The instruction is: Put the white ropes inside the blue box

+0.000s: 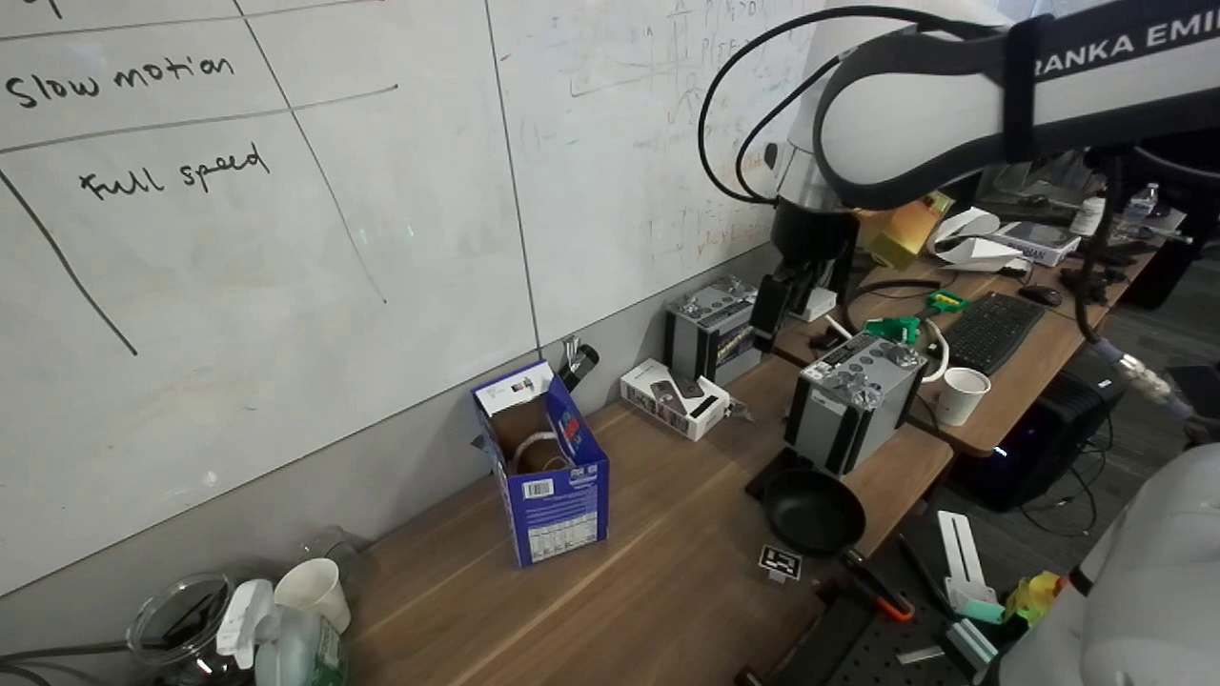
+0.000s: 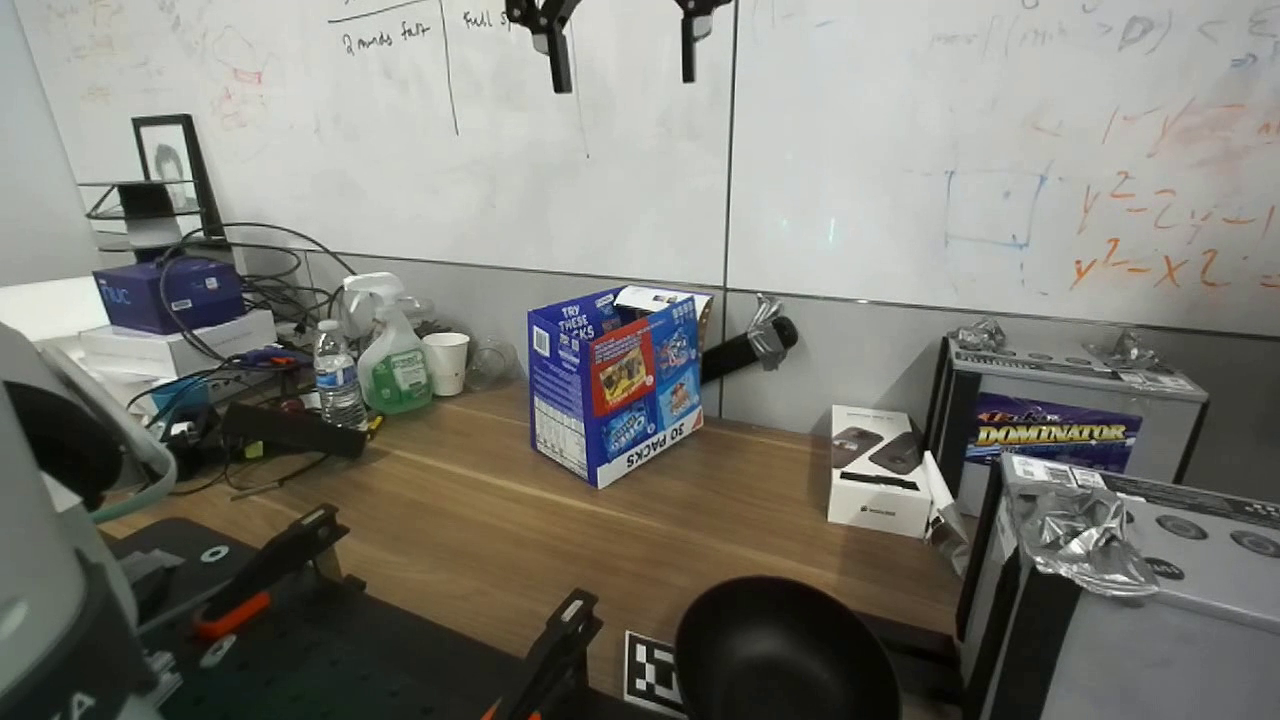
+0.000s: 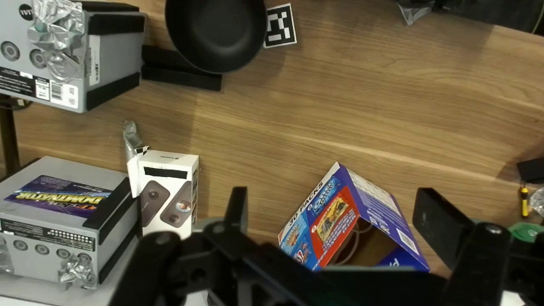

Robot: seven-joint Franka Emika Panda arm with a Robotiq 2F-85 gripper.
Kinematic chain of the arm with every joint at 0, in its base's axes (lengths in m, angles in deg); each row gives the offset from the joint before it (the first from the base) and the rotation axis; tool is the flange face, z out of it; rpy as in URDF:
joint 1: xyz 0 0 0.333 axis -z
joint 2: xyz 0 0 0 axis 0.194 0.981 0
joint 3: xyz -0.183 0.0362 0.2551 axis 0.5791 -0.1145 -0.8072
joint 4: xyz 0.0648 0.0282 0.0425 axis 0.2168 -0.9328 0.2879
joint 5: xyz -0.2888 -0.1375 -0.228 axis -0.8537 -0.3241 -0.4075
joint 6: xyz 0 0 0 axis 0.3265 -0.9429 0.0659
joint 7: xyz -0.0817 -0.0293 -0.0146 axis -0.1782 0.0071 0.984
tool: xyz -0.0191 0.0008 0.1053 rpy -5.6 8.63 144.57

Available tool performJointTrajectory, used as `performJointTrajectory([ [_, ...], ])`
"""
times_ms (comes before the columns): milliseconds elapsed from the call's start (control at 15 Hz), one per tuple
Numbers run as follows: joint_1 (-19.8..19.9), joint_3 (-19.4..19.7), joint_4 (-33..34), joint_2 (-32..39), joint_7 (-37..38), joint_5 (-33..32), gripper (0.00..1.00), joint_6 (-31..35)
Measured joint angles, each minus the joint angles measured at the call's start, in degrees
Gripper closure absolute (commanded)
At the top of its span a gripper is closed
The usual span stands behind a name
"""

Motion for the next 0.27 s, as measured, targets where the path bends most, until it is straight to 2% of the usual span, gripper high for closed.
performJointTrajectory([
  [267, 0.6, 0.0, -1.2, -0.6, 1.9, 0.0, 0.00, 0.9],
])
